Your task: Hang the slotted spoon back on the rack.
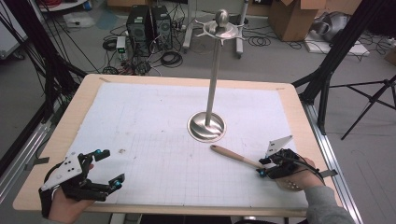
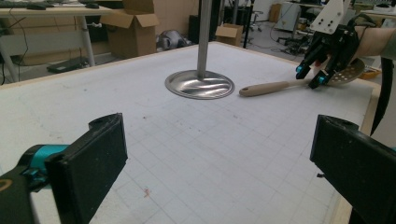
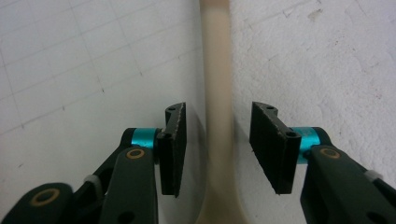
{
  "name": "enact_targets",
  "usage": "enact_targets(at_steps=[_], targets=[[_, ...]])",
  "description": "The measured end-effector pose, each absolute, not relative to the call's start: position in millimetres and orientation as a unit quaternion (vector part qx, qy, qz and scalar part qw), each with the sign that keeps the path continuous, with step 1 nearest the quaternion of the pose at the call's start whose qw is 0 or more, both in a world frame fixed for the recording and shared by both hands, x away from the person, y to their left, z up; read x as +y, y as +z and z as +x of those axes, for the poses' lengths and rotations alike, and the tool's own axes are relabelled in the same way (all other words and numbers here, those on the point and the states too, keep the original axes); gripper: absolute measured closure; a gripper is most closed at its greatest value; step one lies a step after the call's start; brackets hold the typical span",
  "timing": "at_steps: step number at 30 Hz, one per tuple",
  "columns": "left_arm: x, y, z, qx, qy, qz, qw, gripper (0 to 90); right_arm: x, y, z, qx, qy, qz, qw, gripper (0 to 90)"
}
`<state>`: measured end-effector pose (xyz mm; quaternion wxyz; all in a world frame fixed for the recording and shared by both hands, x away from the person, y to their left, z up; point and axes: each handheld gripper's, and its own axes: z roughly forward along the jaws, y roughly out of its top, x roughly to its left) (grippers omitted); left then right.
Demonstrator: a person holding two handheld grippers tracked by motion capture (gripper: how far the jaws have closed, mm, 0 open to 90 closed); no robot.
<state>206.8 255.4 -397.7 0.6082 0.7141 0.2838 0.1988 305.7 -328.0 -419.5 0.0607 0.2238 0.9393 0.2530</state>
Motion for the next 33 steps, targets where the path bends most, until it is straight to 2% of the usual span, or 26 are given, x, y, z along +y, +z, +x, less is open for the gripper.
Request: enact_targets(at_steps=[8,12,15,33], targets=[[255.6,-397.7,207.0,0.283,0.199,0.714,0.608,4.3,-328.3,-419.0,305.3,0.938,0.252,0.228,0.061,68.3],[255.7,-397.7,207.0,0.283,0.199,0.714,0.608,4.3,-328.4,-418.9,305.5,0.938,0.253,0.229,0.06,70.4],[255.5,-397.6,206.8,0.283,0.199,0.714,0.608,4.3,-328.0,-418.5,304.8,0.939,0.251,0.227,0.063,76.3],[254.5,-397.4,207.3,0.284,0.199,0.713,0.609,4.3,-326.6,-415.7,302.0,0.937,0.253,0.232,0.065,77.6]])
